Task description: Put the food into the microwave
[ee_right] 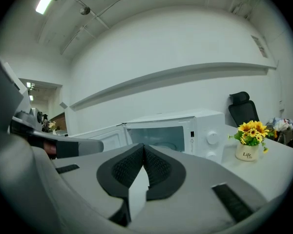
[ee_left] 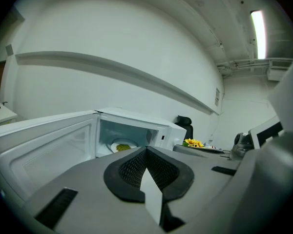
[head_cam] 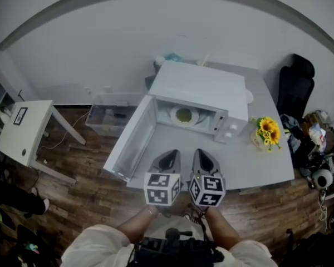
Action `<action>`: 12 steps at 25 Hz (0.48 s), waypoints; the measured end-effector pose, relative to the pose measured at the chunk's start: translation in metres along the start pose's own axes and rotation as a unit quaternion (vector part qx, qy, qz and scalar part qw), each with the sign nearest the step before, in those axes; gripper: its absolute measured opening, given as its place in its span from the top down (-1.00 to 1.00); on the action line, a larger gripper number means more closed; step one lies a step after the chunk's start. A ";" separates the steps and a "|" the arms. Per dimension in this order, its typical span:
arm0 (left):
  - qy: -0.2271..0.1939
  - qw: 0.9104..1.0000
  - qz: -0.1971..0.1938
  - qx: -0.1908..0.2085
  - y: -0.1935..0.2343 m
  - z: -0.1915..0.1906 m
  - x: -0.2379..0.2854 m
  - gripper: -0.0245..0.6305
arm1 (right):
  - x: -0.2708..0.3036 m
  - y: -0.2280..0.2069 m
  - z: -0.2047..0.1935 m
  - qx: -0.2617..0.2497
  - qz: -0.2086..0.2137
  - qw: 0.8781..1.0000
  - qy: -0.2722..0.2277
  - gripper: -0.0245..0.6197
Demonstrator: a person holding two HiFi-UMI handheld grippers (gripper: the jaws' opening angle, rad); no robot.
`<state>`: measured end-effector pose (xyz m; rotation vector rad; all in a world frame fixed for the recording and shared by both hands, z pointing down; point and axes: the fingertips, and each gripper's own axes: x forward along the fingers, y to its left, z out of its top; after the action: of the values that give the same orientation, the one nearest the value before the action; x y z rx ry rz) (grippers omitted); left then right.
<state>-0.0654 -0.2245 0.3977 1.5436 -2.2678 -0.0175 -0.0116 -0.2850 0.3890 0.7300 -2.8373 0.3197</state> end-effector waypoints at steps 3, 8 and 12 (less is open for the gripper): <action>-0.006 1.000 0.005 0.011 -0.001 0.002 -0.001 0.89 | -0.002 0.002 0.002 0.001 0.002 1.000 -0.003 0.88; -0.010 1.000 0.006 0.006 -0.003 0.004 -0.001 0.89 | -0.002 0.002 0.000 -0.005 -0.002 1.000 0.006 0.88; -0.015 1.000 0.009 0.002 0.000 0.006 -0.002 0.89 | -0.002 0.004 -0.001 -0.008 -0.003 1.000 0.007 0.88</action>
<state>-0.0670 -0.2238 0.3918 1.5332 -2.3062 -0.0320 -0.0117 -0.2806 0.3889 0.7294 -2.8206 0.3012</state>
